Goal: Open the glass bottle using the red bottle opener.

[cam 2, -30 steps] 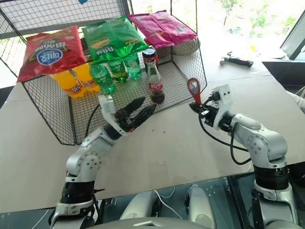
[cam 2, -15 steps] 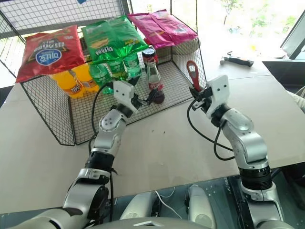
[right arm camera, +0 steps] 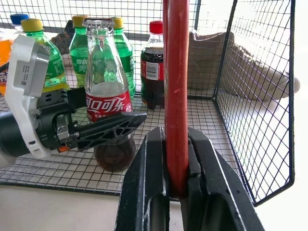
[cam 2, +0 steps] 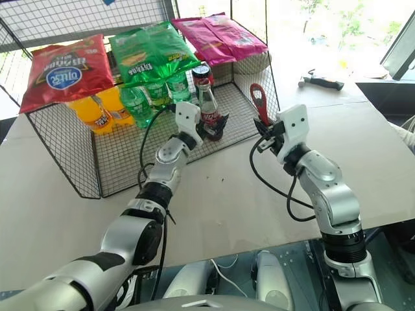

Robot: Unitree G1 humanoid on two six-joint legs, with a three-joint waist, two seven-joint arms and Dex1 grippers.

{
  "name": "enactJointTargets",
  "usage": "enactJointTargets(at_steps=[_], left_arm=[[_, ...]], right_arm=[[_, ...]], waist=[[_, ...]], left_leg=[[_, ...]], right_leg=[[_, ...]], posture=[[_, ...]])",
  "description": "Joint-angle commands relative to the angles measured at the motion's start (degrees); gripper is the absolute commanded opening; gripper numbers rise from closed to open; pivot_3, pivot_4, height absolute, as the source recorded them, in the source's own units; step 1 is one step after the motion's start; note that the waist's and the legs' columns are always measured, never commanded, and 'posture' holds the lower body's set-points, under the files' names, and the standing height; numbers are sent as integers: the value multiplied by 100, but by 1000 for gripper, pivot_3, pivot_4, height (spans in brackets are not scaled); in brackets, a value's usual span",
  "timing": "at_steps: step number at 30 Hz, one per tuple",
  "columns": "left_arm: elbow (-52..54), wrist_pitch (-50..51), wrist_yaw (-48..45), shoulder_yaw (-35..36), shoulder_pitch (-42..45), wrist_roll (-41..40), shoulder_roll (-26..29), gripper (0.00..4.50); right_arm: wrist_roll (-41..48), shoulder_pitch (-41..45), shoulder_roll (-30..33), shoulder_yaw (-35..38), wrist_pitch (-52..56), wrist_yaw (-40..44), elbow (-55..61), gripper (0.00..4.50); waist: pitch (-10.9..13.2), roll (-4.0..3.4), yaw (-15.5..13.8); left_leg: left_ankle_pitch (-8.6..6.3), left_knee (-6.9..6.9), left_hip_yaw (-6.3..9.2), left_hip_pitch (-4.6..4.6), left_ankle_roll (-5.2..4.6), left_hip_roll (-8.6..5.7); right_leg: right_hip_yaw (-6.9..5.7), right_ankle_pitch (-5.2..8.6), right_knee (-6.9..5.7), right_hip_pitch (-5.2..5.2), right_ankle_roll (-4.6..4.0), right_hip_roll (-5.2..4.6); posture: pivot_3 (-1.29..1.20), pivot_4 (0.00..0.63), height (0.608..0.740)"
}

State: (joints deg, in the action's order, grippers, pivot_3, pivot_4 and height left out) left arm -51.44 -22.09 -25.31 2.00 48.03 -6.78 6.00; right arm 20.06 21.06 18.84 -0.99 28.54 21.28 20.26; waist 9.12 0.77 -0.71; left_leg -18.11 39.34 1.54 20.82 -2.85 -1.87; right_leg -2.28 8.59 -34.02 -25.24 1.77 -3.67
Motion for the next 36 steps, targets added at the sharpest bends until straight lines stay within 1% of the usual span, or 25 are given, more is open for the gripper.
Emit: enactJointTargets(at_steps=[1, 4, 7, 10, 13, 18, 22, 26, 28, 30, 32, 34, 36], left_arm=[[-22, -200, -117, 89, 126, -43, 25, 3964], [86, -218, -208, 99, 37, -54, 78, 2818], [417, -127, -362, 21, -198, -31, 153, 2808], [1052, 38, -495, 0, -519, -98, 248, 2808], [2198, 532, -737, -28, -983, -336, 382, 2808], [4314, 1782, -1098, -115, -1840, -839, 752, 2808], [5836, 2759, -1118, -26, -2476, -1327, 1085, 2808], [6917, 3426, -1078, -57, -3190, -1590, 1355, 2808], [7207, 3486, -1060, -157, -3675, -1467, 1452, 2808], [7284, 3395, -1052, -261, -3960, -1283, 1500, 2808], [7204, 3028, -974, -412, -4267, -948, 1471, 2808], [7099, 2738, -887, -484, -4410, -711, 1411, 2808], [6984, 2583, -800, -480, -4486, -672, 1306, 2808]], right_arm=[[-44, -5, 5, 37, -125, 7, 319, 0], [-70, -19, 4, 35, -120, 20, 334, 0], [-73, -3, -5, 54, -89, 10, 326, 0], [-92, 34, 14, 75, -107, 21, 288, 0], [-108, 85, 37, 138, -127, 15, 244, 0], [-133, 136, 76, 221, -172, 34, 152, 0], [-166, 162, 70, 248, -216, 61, 87, 0], [-185, 188, 51, 267, -264, 81, 37, 0], [-192, 209, 39, 269, -298, 85, -4, 0], [-198, 228, 32, 266, -324, 90, -40, 0], [-205, 244, 21, 258, -341, 91, -59, 0], [-210, 262, 23, 258, -361, 101, -90, 0], [-211, 278, 29, 264, -376, 107, -116, 0]], waist=[[0, 0, 0], [0, 0, 0], [0, 0, 6], [0, 0, 28], [0, -1, 38], [1, -1, 51], [1, -2, 32], [1, -3, 21], [0, -4, 21], [0, -4, 18], [1, -4, 0], [0, -4, -24], [0, -4, -16]], left_leg=[[0, 0, 0, 0, 0, 0], [0, 0, 0, 0, 0, 0], [0, 0, 0, 0, 0, 0], [0, -1, -1, -1, 0, 2], [0, -2, -1, 1, 0, 4], [0, -2, -4, 9, 1, 5], [0, -2, -4, 13, 1, 5], [0, -2, -6, 12, 1, 5], [0, -3, -10, 7, 1, 5], [0, -3, -12, 5, 1, 5], [0, -3, -13, 5, 2, 4], [1, -2, -12, 4, 3, 4], [1, 0, -14, 3, 3, 3]], right_leg=[[0, 0, 0, 0, 0, 0], [0, 0, 1, 0, 0, 0], [0, 0, 1, 0, 0, 0], [2, 0, 2, -2, 0, 0], [4, 0, -2, -6, 0, 0], [11, -1, -7, -17, 0, -1], [15, -1, -7, -20, 0, -2], [19, 0, -8, -21, 0, -1], [24, 0, -10, -20, -1, 0], [26, 0, -11, -20, -1, 0], [25, 0, -12, -20, -1, 3], [25, 1, -12, -19, -2, 4], [26, 0, -11, -16, -3, 3]], posture=[[0, 150, 735], [0, 150, 735], [0, 150, 735], [0, 150, 735], [0, 150, 735], [0, 150, 735], [0, 150, 735], [0, 150, 735], [0, 150, 735], [0, 150, 735], [0, 150, 735], [0, 150, 735], [0, 150, 735]])
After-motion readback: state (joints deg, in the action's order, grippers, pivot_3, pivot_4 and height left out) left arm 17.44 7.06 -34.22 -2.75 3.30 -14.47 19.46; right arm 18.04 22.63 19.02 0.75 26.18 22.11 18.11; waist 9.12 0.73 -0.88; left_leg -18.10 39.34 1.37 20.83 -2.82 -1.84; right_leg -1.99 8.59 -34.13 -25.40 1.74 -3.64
